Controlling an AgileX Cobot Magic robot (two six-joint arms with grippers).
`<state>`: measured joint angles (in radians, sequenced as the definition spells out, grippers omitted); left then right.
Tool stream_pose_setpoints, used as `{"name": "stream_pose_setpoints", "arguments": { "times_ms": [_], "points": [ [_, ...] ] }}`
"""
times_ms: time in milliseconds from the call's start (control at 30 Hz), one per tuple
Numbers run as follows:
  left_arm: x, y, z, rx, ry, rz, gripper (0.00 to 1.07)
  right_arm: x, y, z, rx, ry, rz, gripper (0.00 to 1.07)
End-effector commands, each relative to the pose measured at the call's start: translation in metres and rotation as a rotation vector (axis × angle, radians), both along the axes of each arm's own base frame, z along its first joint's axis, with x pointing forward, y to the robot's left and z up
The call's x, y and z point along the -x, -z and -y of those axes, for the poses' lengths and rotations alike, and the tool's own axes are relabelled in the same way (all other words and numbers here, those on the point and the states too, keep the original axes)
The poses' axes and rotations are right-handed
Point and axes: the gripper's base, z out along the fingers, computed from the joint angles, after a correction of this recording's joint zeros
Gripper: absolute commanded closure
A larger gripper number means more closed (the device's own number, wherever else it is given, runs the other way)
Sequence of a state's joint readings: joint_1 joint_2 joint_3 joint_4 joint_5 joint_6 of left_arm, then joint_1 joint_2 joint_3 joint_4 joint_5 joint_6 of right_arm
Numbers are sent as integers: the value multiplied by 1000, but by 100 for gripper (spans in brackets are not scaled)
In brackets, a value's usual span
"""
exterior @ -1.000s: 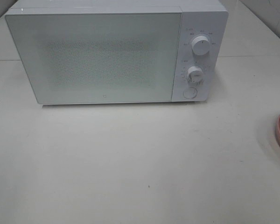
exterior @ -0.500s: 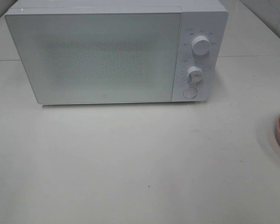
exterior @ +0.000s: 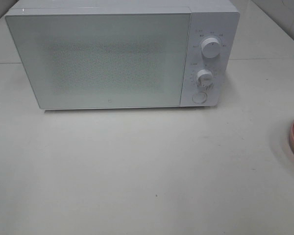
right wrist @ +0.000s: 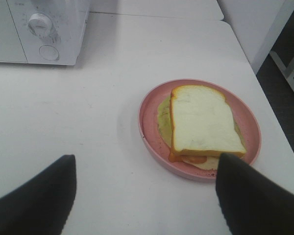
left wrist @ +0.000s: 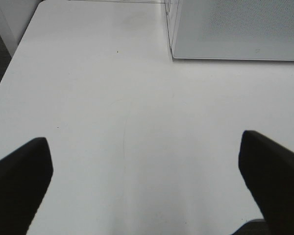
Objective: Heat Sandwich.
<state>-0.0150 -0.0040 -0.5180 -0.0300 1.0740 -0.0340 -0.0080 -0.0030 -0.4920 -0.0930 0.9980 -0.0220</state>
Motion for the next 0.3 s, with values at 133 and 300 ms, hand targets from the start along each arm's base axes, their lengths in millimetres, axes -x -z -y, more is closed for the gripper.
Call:
{"name": "stream_pose_setpoints", "arguments": {
  "times_ms": [133, 300],
  "points": [
    [2, 0, 0, 0, -3, 17, 9, 4, -1, 0, -2, 10, 39, 32],
    [2, 0, 0, 0, -3, 17, 9, 4, -1, 0, -2, 10, 39, 32]
  ]
}}
